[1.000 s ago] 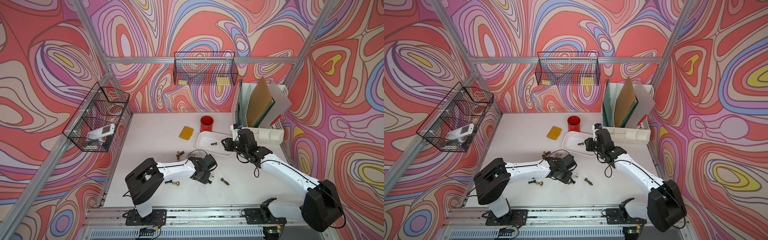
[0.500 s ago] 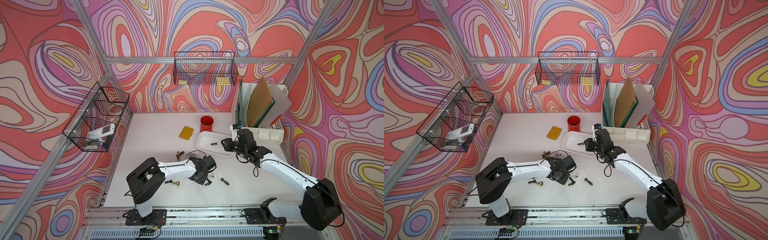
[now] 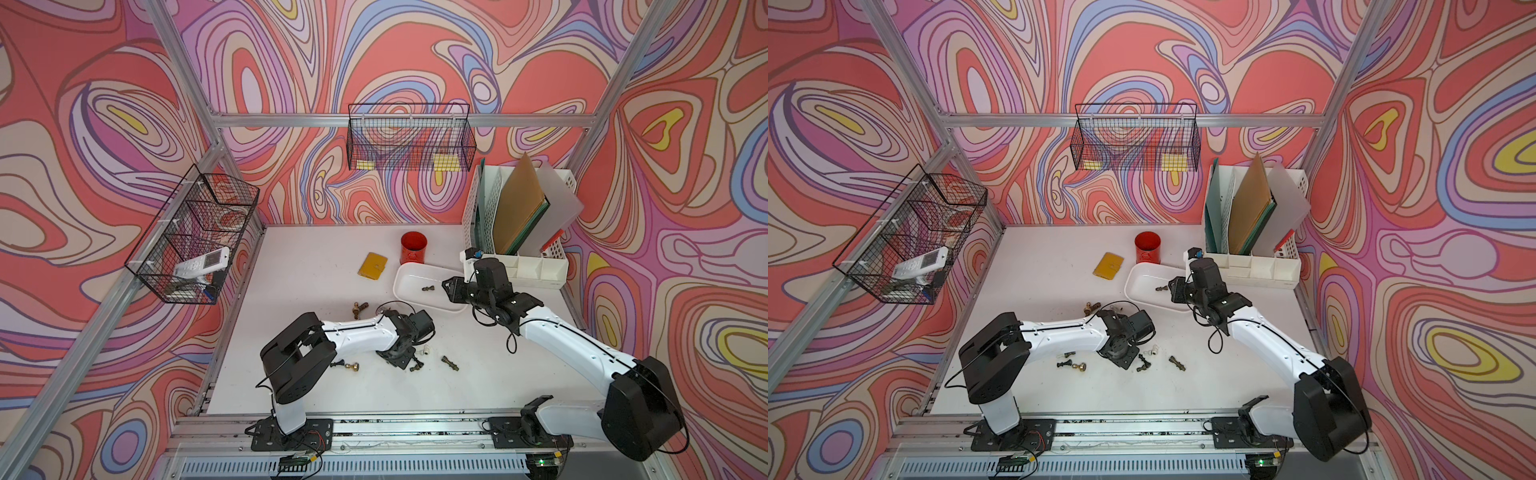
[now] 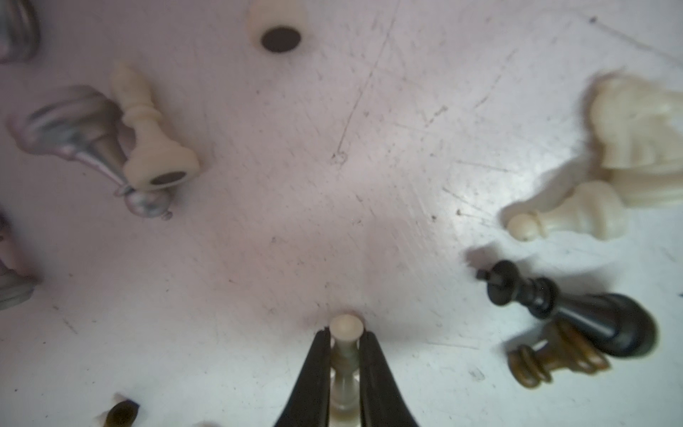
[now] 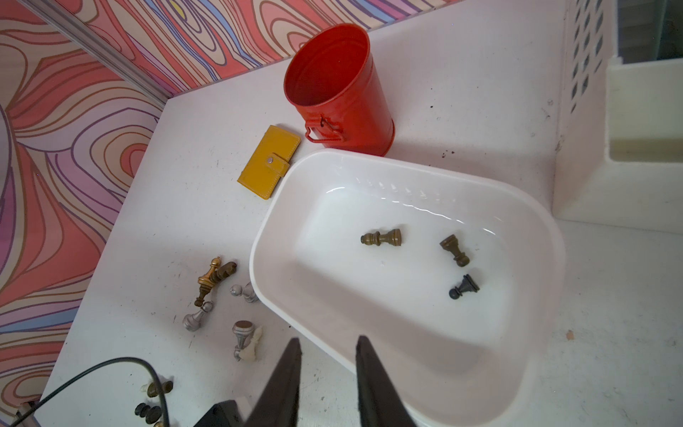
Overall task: Put the chess pieces into the storage box
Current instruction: Pick up the chess piece at the center of the board, then place the chess piece in the storage box.
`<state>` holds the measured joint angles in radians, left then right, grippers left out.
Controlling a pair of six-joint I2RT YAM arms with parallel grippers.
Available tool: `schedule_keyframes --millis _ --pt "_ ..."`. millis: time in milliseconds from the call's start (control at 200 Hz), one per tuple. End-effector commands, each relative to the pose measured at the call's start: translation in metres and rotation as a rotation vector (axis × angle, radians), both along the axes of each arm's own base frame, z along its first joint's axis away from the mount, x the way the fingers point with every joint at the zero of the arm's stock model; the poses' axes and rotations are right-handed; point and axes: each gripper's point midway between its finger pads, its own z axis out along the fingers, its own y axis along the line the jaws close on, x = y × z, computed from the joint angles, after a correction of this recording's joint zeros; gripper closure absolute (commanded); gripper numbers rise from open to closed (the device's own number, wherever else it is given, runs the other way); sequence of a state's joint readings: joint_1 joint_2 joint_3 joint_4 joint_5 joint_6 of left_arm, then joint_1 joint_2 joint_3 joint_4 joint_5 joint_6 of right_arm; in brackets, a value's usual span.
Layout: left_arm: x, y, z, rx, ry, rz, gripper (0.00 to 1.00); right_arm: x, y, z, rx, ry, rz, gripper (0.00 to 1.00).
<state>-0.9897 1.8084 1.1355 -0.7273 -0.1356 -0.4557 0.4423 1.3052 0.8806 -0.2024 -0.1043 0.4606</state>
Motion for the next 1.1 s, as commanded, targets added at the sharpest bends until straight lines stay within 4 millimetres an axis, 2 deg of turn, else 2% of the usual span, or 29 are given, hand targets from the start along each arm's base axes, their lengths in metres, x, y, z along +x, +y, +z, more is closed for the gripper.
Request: schedule_keyframes --millis 0,160,315,441,581,741,861,961,1097 --pt "0.0 0.006 0.006 0.046 -0.003 -0.024 0.87 0.0 0.002 0.005 -0.006 -0.01 0.009 0.72" --pt "0.011 -0.008 0.031 -0.028 -0.064 -0.024 0.91 0.0 0.001 0.008 -0.001 -0.018 0.003 0.72" --pt "0.034 -0.035 0.081 -0.148 -0.191 -0.052 0.91 -0.002 -0.004 0.023 0.012 -0.062 -0.017 0.72" --pt "0.067 -0.063 0.121 -0.233 -0.323 -0.098 0.91 -0.005 -0.011 0.034 0.006 -0.101 -0.037 0.72" --pt "0.115 -0.096 0.144 -0.339 -0.394 -0.091 0.92 -0.008 -0.018 0.04 -0.001 -0.127 -0.062 0.72" --pt "0.174 -0.134 0.155 -0.469 -0.466 -0.076 0.92 -0.013 -0.028 0.049 0.002 -0.165 -0.097 0.72" --pt "0.209 -0.153 0.153 -0.545 -0.542 -0.07 0.93 -0.018 -0.035 0.055 -0.004 -0.189 -0.118 0.72" --pt "0.23 -0.162 0.146 -0.581 -0.595 -0.057 0.93 -0.021 -0.041 0.057 -0.02 -0.205 -0.139 0.72" --pt "0.245 -0.168 0.124 -0.588 -0.617 -0.064 0.92 -0.022 -0.048 0.059 -0.04 -0.227 -0.156 0.72"
